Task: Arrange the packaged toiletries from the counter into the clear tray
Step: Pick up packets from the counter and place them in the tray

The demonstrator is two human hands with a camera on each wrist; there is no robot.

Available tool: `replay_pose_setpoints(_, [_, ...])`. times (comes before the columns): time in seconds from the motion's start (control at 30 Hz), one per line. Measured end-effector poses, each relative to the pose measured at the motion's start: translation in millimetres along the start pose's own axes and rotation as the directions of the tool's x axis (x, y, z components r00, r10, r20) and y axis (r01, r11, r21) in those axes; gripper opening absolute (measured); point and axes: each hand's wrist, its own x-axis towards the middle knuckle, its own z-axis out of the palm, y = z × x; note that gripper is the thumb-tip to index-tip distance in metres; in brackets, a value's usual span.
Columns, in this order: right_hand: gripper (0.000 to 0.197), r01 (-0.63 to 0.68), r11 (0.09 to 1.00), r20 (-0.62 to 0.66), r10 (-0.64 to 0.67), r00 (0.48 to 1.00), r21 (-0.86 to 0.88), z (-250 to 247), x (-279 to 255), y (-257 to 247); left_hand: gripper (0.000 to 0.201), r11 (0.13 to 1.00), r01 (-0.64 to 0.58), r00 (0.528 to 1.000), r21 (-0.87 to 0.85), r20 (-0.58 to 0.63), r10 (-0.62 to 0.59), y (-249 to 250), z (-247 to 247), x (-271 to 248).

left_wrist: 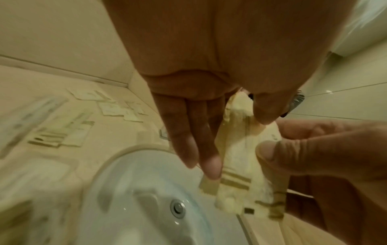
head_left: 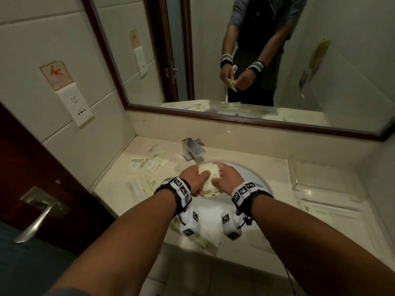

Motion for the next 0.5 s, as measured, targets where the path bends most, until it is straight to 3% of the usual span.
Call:
replay_pose_setpoints(0.17, [0.071,-0.019,0.999,0.031,0.021,0.999,-0.05,-47.5,-15.2,33.6,0.022,0.998,-0.038,0.998,0.056,0.058,0.035,35.8,53.8,4.8])
replay_pose_setpoints(0.27, [0.066,-0.06,0.995,-0.025,0.059,0.998,-0.082,-79.0,-21.4,56.7,0.02,0.997,-0.05,0.997,0.055,0.057,0.047,58.7,80.8,11.3])
replay_pose_setpoints(0.37, [0.07,-0.09,0.996,-0.01,0.09,0.996,0.004,-111.8,-31.7,80.0,0.019,0.999,-0.032,0.999,-0.028,0.014,0.032,80.4,104.5,18.5])
replay_pose_setpoints(0.5, [0.049,-0.106,0.989,0.034,0.103,0.994,0.101,-153.2,-46.1,109.8,0.022,0.991,-0.002,1.0,-0.133,-0.024,-0.001,104.2,142.0,27.9])
